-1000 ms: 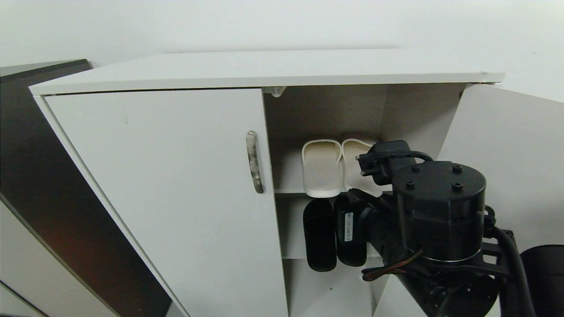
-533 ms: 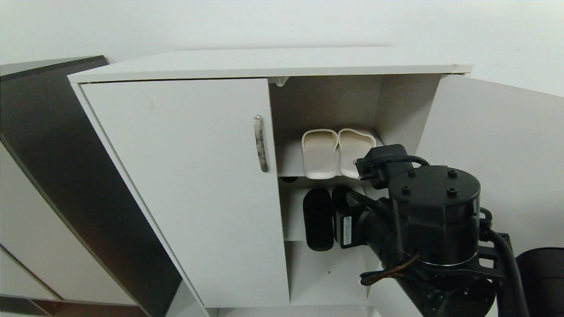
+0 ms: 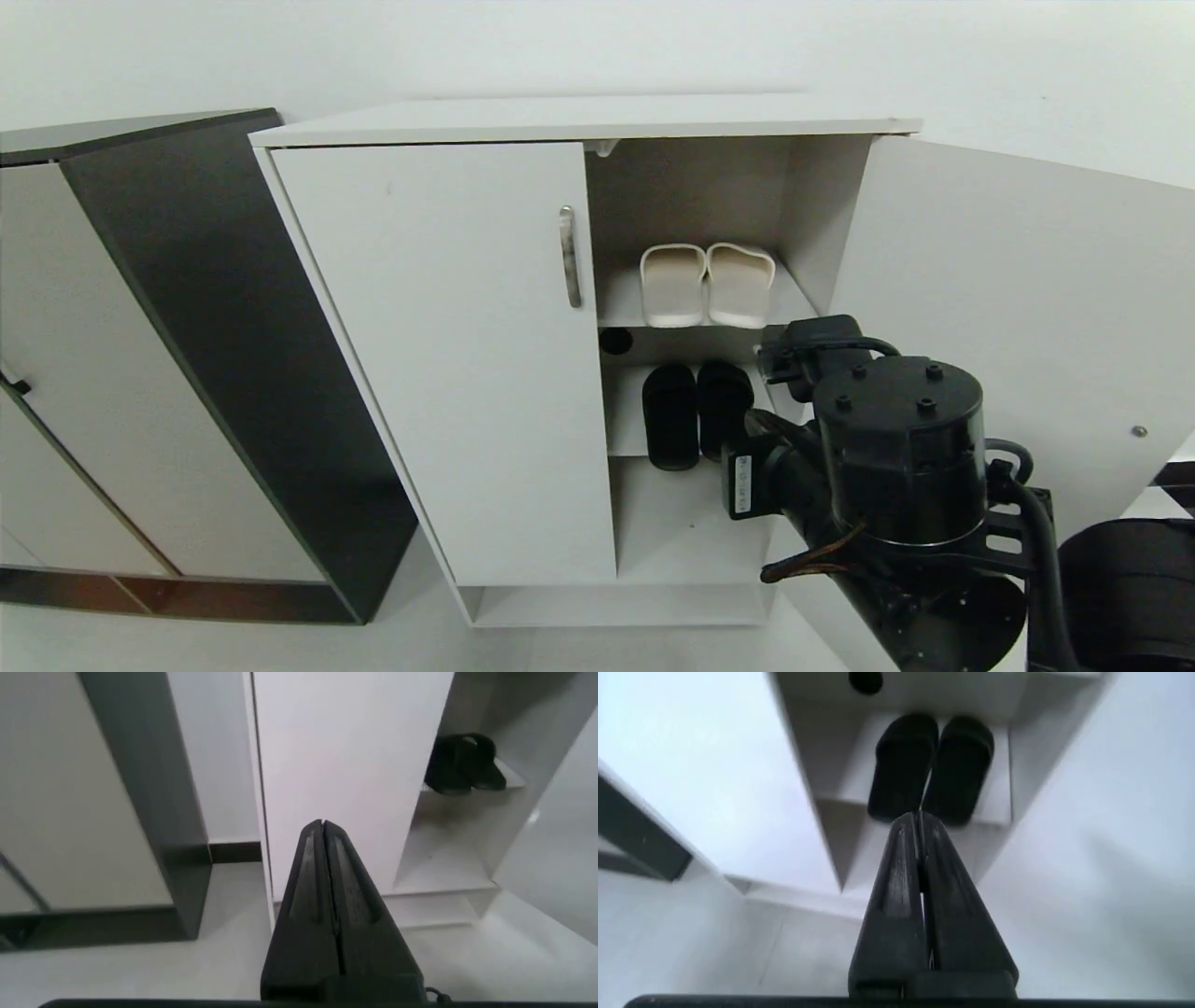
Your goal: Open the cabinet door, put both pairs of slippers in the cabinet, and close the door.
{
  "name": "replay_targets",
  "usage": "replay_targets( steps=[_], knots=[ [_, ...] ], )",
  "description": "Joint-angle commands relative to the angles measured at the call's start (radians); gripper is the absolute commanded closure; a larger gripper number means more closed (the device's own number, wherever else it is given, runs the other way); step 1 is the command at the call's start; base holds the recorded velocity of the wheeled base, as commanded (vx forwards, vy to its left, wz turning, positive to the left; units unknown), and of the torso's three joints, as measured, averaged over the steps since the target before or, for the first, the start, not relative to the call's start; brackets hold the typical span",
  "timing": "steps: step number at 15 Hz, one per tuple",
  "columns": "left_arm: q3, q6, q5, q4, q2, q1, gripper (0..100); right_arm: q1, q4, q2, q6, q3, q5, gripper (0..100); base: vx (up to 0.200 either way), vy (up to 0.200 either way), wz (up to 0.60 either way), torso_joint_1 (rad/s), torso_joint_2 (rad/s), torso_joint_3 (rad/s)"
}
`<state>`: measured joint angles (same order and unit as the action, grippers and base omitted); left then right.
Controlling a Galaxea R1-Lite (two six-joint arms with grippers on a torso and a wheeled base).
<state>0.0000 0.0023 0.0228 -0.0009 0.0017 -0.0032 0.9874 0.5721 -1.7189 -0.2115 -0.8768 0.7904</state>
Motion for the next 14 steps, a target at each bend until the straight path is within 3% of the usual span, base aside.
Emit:
replay_targets(
  steps=[1,6,14],
  knots=[
    [0.0,-0.001,0.0,-0.001,0.0,0.0,100,-0.004,0.0,-0.007,0.0,0.002,0.0,100,-0.2,0.0,0.0,-0.002,0.0,0.002],
    [0.0,0.001,-0.001,-0.001,0.0,0.0,100,-0.033,0.003,-0.005,0.0,0.021,-0.019,100,-0.2,0.0,0.0,0.002,0.0,0.002],
    [0.0,-0.002,-0.004,-0.001,0.0,0.0,100,-0.047,0.025,-0.005,0.02,0.041,-0.022,100,0.0,0.0,0.0,0.0,0.0,0.0]
  ],
)
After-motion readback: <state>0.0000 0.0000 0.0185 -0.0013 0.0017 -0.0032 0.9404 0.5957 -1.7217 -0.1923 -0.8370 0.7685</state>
